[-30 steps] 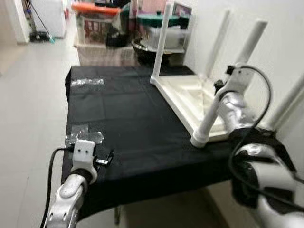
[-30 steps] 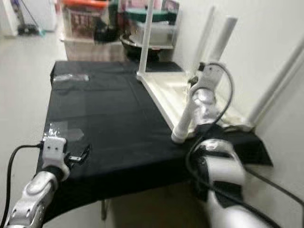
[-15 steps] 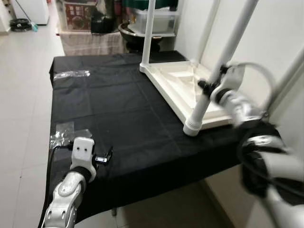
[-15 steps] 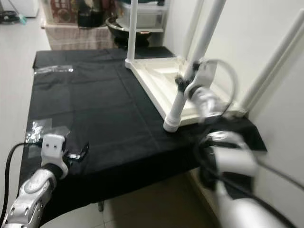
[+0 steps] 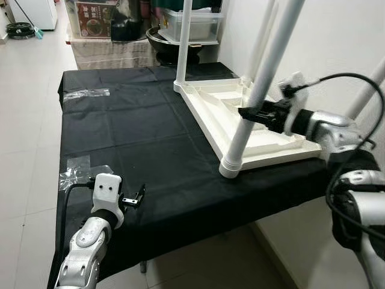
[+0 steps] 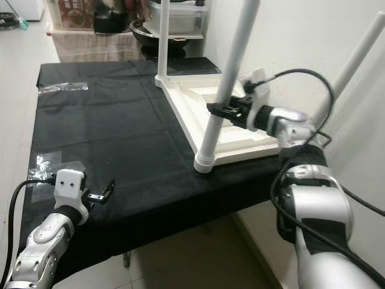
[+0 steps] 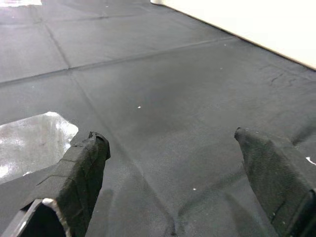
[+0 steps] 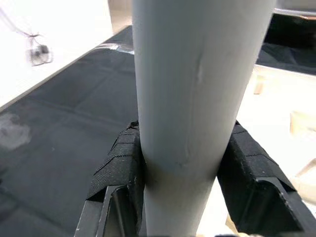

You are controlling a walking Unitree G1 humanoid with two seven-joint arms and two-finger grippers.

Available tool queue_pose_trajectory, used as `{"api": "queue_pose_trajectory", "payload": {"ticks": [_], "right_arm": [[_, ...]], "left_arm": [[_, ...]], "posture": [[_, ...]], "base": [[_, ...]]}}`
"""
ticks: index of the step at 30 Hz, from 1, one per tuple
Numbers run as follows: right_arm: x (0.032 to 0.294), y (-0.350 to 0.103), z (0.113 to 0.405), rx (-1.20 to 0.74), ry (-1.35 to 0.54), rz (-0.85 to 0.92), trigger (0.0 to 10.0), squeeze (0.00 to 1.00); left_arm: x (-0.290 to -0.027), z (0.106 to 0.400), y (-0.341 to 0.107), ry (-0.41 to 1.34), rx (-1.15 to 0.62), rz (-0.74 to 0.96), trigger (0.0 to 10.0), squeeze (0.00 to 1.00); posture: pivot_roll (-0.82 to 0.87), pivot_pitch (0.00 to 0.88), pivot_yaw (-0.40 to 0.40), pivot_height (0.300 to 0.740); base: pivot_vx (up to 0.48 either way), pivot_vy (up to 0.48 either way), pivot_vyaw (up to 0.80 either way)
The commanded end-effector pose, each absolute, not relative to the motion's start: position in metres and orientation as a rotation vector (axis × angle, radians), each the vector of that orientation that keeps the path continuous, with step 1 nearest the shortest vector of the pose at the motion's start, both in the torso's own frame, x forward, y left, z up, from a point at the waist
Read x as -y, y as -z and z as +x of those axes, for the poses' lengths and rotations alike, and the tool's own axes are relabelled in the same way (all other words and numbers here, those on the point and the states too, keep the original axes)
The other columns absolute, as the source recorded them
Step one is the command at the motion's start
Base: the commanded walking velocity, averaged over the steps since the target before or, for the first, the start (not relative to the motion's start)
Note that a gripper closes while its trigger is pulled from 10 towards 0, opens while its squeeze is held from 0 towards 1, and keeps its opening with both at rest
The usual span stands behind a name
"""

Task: Building children table

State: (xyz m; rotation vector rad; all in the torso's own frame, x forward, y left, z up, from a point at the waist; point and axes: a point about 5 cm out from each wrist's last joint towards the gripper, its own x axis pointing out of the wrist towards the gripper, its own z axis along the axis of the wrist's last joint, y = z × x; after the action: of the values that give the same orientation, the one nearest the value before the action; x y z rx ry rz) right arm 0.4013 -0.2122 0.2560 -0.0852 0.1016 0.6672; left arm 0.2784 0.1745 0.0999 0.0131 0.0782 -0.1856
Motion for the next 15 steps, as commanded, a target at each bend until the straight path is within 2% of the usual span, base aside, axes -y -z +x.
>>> {"api": "queue_pose_trajectory", "payload": {"ticks": [1, 2, 3, 4, 6, 8, 10, 12, 13, 14, 15], "right_arm": [[0.212, -0.235, 0.402, -0.211, -0.606, -0.122, 0.0, 0.00], [0.212, -0.230, 0.406, -0.222, -0.485, -0.075, 0.0, 0.00], [0.212, -0.230, 0.406, -0.222, -0.485, -0.075, 0.0, 0.00], [0.203, -0.223, 0.412, -0.216, -0.298, 0.105, 0.0, 0.00], [0.200, -0.220, 0.414, -0.216, -0.236, 0.168, 0.0, 0.00], [0.208, -0.206, 0.413, -0.245, 0.002, 0.285, 0.0, 0.00], [0.228, -0.182, 0.404, -0.310, 0.344, 0.367, 0.0, 0.00], [0.228, -0.182, 0.404, -0.310, 0.344, 0.367, 0.0, 0.00], [0.232, -0.172, 0.400, -0.341, 0.428, 0.362, 0.0, 0.00], [0.232, -0.172, 0.400, -0.341, 0.428, 0.362, 0.0, 0.00], [0.233, -0.157, 0.393, -0.374, 0.529, 0.360, 0.0, 0.00]], "left_arm": [[-0.175, 0.277, -0.096, 0.190, -0.096, 0.018, 10.0, 0.00], [-0.175, 0.277, -0.096, 0.189, -0.096, 0.018, 10.0, 0.00], [-0.175, 0.277, -0.096, 0.189, -0.096, 0.018, 10.0, 0.00], [-0.175, 0.276, -0.096, 0.193, -0.097, 0.019, 10.0, 0.00], [-0.175, 0.276, -0.096, 0.195, -0.097, 0.020, 10.0, 0.00], [-0.175, 0.277, -0.097, 0.198, -0.096, 0.026, 10.0, 0.00], [-0.176, 0.279, -0.099, 0.196, -0.091, 0.025, 10.0, 0.00], [-0.176, 0.279, -0.099, 0.196, -0.091, 0.025, 10.0, 0.00], [-0.176, 0.279, -0.099, 0.194, -0.090, 0.024, 10.0, 0.00], [-0.176, 0.279, -0.099, 0.194, -0.090, 0.024, 10.0, 0.00], [-0.176, 0.279, -0.099, 0.188, -0.089, 0.020, 10.0, 0.00]], "posture": [[0.04, 0.000, -0.117, 0.740], [0.05, 0.000, -0.112, 0.740], [0.05, 0.000, -0.112, 0.740], [0.04, 0.000, -0.105, 0.740], [0.04, 0.000, -0.105, 0.740], [0.04, 0.000, -0.103, 0.740], [0.04, 0.000, -0.111, 0.740], [0.04, 0.000, -0.111, 0.740], [0.04, 0.000, -0.111, 0.740], [0.04, 0.000, -0.111, 0.740], [0.05, 0.000, -0.119, 0.740]], "base": [[0.000, 0.000, 0.00], [0.000, 0.000, 0.00], [0.000, 0.000, 0.00], [0.000, 0.000, 0.00], [0.000, 0.000, 0.00], [0.000, 0.000, 0.00], [0.000, 0.000, 0.00], [0.000, 0.000, 0.00], [0.000, 0.000, 0.00], [0.000, 0.000, 0.00], [0.000, 0.000, 0.00]]}}
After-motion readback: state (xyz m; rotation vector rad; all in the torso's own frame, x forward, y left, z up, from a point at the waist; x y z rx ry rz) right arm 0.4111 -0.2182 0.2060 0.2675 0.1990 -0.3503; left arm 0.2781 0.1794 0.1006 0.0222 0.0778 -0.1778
